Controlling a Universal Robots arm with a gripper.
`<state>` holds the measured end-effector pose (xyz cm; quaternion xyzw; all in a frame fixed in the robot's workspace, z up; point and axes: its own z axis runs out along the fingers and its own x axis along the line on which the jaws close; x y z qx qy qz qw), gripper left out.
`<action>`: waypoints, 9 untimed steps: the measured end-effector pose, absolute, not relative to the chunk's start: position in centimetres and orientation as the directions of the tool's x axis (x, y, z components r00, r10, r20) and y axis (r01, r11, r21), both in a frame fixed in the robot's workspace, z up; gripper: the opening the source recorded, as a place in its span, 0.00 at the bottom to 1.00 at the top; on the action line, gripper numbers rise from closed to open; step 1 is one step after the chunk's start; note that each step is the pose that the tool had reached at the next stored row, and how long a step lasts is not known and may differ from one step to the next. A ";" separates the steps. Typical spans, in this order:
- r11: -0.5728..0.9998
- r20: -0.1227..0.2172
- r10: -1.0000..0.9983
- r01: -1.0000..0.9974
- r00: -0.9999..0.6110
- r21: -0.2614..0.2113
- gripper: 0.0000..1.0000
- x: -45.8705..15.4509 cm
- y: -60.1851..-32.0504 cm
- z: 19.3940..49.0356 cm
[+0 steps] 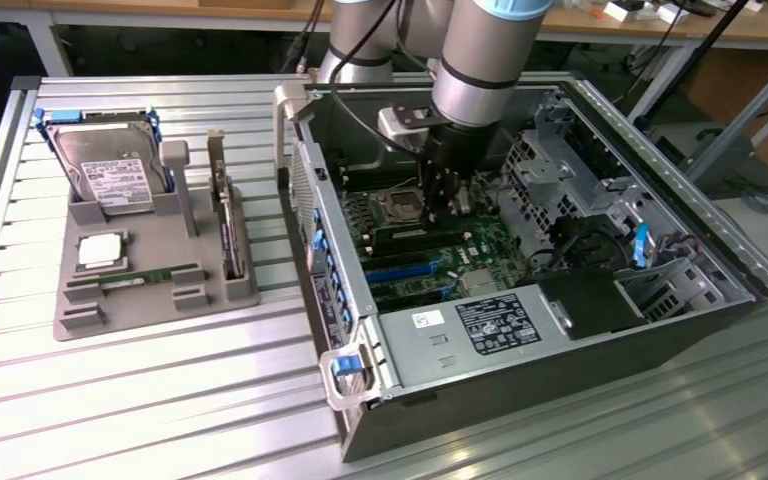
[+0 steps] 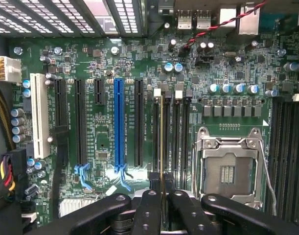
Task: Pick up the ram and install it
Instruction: 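Insert the ram into the slot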
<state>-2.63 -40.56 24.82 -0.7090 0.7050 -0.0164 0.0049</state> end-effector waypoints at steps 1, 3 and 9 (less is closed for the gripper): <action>-0.006 0.016 -1.000 -1.000 0.005 -0.030 0.13 -2.5 -40.6 24.7; -0.005 0.016 -1.000 -1.000 0.004 -0.030 0.13 -2.1 -40.8 24.5; 0.004 0.016 -1.000 -1.000 -0.005 -0.030 0.13 -2.1 -41.0 24.2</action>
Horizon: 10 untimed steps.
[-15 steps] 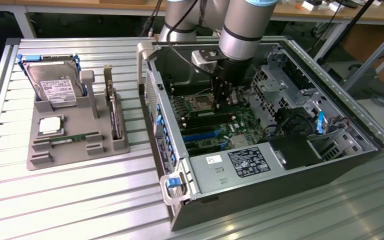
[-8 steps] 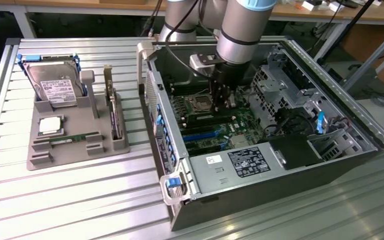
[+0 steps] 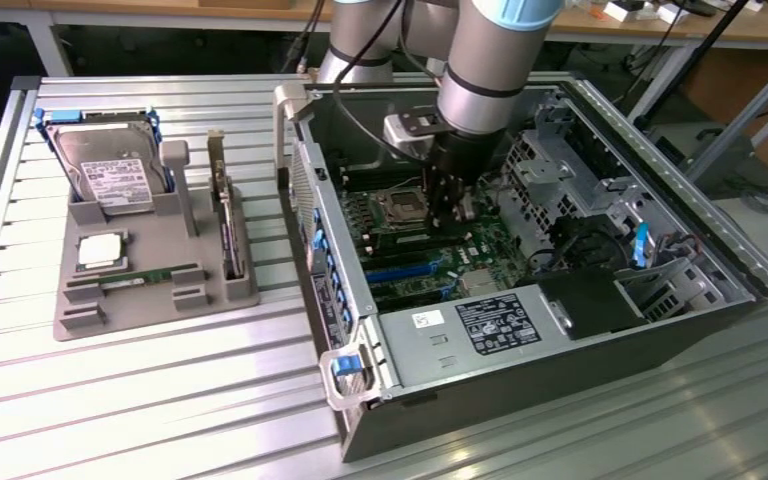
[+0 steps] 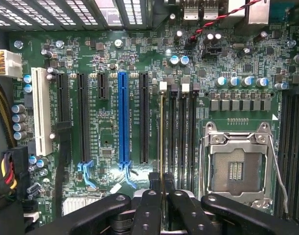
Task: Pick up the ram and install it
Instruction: 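Insert the ram into the slot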
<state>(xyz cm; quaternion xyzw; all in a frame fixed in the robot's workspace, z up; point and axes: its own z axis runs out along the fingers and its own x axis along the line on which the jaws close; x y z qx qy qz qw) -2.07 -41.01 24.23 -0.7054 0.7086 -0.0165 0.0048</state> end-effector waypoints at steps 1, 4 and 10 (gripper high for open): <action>0.004 0.016 -1.000 -1.000 -0.005 -0.030 0.13 -2.1 -40.9 24.2; 0.005 0.016 -1.000 -1.000 -0.005 -0.030 0.13 -2.2 -40.8 24.0; 0.005 0.017 -1.000 -1.000 -0.005 -0.030 0.13 -2.2 -40.7 23.8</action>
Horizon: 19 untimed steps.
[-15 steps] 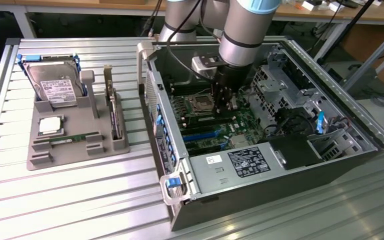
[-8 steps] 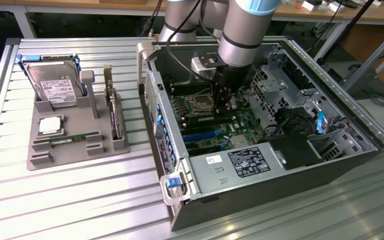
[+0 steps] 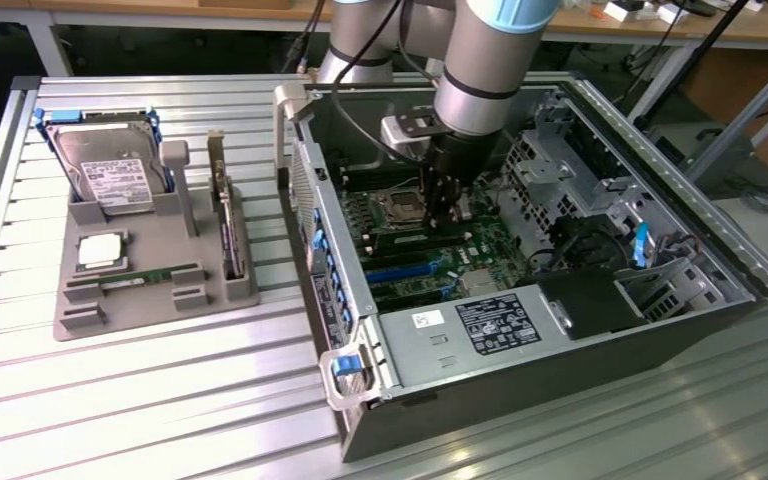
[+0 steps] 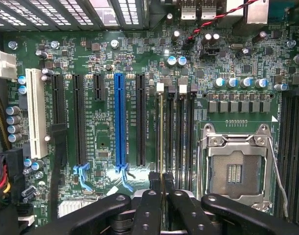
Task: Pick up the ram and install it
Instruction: 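Insert the ram into the slot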
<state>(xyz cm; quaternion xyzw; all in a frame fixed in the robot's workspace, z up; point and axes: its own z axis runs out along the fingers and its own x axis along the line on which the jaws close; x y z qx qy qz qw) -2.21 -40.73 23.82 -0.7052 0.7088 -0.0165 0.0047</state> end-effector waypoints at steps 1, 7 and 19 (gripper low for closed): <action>0.005 0.016 -1.000 -1.000 -0.005 -0.030 0.13 -2.2 -40.7 23.8; 0.005 0.016 -1.000 -1.000 -0.005 -0.030 0.13 -2.3 -40.6 23.7; 0.007 0.014 -1.000 -1.000 -0.008 -0.030 0.13 -2.0 -40.8 23.6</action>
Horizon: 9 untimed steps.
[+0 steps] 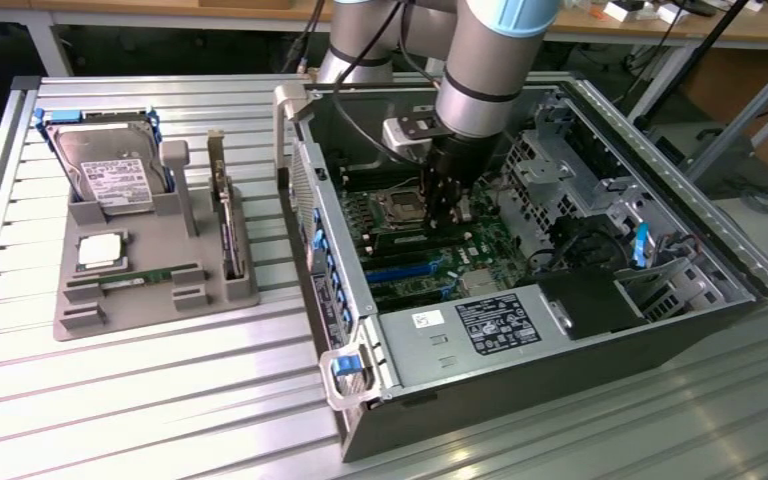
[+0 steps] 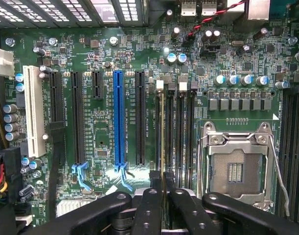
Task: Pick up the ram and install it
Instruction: 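Insert the ram into the slot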
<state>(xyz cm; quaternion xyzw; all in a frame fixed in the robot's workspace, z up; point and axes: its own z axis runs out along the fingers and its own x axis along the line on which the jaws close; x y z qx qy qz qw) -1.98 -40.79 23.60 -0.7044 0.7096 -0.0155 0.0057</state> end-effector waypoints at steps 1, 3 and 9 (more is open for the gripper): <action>0.009 0.013 -1.000 -1.000 -0.009 -0.030 0.13 -2.0 -40.8 23.6; 0.011 0.014 -1.000 -0.999 -0.011 -0.030 0.13 -2.0 -40.8 23.4; 0.012 0.014 -1.000 -0.999 -0.013 -0.030 0.13 -1.7 -40.9 23.3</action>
